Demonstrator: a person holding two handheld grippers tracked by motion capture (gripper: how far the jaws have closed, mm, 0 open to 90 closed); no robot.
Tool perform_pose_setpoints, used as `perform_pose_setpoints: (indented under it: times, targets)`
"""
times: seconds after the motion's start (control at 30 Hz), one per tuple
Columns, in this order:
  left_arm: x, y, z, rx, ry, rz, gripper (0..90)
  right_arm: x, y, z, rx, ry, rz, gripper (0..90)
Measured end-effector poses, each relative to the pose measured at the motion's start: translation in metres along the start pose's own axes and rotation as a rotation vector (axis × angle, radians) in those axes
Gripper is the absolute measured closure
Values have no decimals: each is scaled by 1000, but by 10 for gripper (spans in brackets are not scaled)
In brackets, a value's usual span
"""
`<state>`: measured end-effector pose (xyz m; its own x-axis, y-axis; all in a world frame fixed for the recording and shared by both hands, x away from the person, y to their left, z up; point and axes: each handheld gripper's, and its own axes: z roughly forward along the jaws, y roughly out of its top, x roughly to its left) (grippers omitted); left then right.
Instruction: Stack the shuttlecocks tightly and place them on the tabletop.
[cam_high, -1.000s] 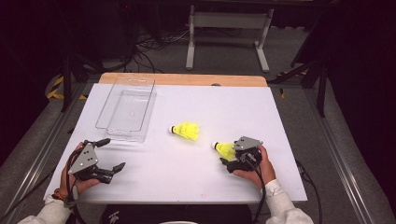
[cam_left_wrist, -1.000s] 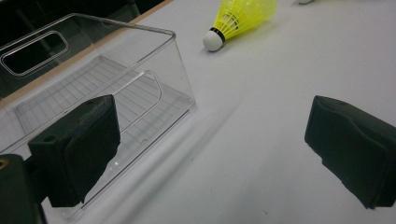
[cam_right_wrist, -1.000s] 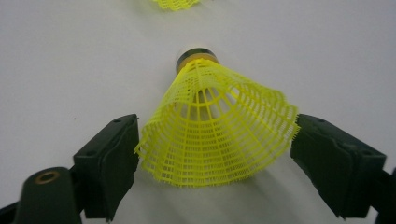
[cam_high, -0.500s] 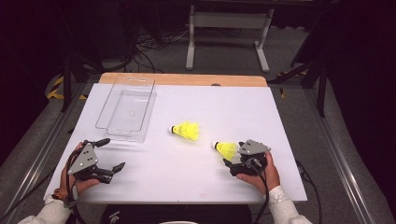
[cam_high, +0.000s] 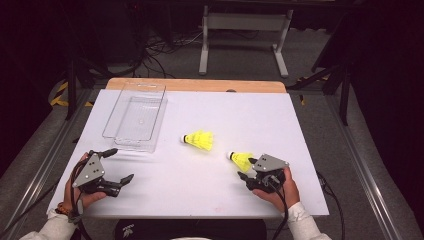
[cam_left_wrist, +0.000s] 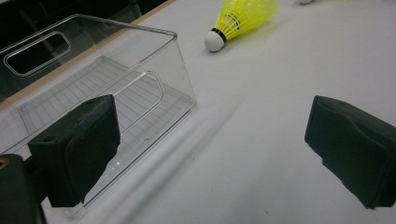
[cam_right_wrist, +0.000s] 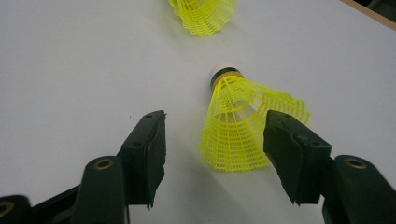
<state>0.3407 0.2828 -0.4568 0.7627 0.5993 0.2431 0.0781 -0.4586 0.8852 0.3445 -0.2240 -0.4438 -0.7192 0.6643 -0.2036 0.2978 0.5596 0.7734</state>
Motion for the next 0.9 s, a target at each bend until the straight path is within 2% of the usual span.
perform_pose_setpoints:
  times: [0.23, 0.3, 0.4, 0.57, 0.73, 0.8, 0.9]
  targets:
    - [-1, 0, 0, 1, 1, 2, 43, 3, 0, 4, 19, 9, -11, 501]
    - [-1, 0, 1, 3, 0, 4, 43, 3, -1, 4, 24, 14, -13, 566]
    - [0, 0, 2, 4, -4, 0, 43, 3, -1, 7, 38, 15, -16, 602]
    - [0, 0, 2, 5, -8, 4, 43, 6, -1, 12, 55, 1, -27, 678]
    - [0, 0, 2, 4, -8, 1, 43, 7, 0, 17, 60, -12, -6, 746]
    - [0, 0, 3, 2, -10, 1, 43, 8, -1, 18, 51, 1, 1, 796]
    - [0, 0, 3, 2, -12, 2, 43, 9, 0, 20, 54, -29, -8, 860]
